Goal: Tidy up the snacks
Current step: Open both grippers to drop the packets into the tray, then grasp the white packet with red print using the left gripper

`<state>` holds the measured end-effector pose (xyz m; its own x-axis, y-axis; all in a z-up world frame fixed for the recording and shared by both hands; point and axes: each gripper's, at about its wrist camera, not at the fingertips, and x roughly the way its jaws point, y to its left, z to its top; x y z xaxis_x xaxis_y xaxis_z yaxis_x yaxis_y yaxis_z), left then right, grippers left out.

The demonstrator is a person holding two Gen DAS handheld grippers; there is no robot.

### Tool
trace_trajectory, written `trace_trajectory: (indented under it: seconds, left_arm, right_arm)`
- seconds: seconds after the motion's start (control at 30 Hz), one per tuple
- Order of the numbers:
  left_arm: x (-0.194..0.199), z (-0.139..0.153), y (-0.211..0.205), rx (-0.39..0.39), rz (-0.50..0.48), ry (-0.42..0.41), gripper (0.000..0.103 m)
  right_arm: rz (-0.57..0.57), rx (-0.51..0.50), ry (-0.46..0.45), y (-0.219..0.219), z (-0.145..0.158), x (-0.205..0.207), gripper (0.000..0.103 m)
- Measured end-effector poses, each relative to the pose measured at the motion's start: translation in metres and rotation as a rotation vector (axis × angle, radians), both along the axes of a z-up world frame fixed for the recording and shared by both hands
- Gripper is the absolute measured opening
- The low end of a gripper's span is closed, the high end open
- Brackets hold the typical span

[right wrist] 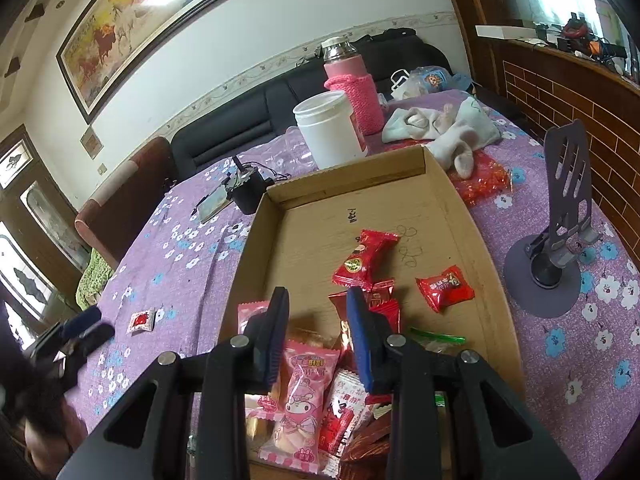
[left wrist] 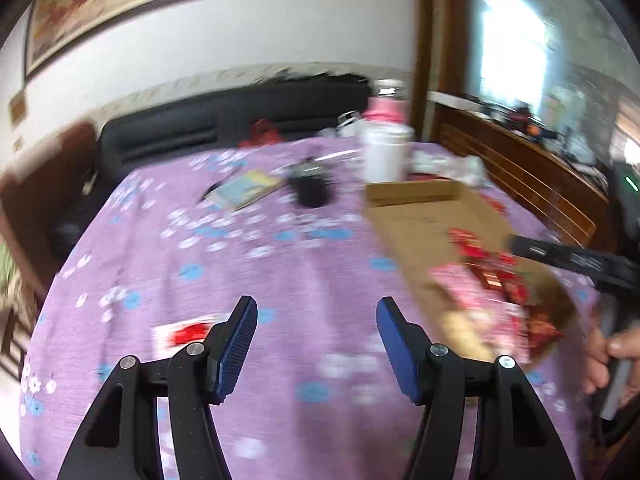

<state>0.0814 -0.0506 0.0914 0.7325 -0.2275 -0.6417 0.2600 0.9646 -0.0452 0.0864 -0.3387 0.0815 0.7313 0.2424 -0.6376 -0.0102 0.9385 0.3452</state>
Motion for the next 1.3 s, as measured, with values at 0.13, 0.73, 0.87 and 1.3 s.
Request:
trace_trajectory:
  seconds: [0.13,0.73,0.87,1.3]
  left_arm:
    - [0.044,-0.019,0.052,-0.023,0.103,0.084,0.066]
    - [0.078,-0.074,0.075,-0.097,-0.015,0.310,0.065]
    - [0.057,-0.075,0.064,-0.023,-0.037,0.291,0.071]
    - [0.037,-0.078,0.060,-0.032,0.273,0.200,0.036]
  right_arm:
    - [0.003,-0.002,0.006,0.002,-0.001,0.001,0.028]
    - [0.019,0.009,0.045,0.004,-0.012,0.009,0.029]
    - [0.032,0.009,0.040,0.008,-0.011,0.006,0.029]
    - [0.430,0.021,0.039,0.087,-0.005,-0.018,0.037]
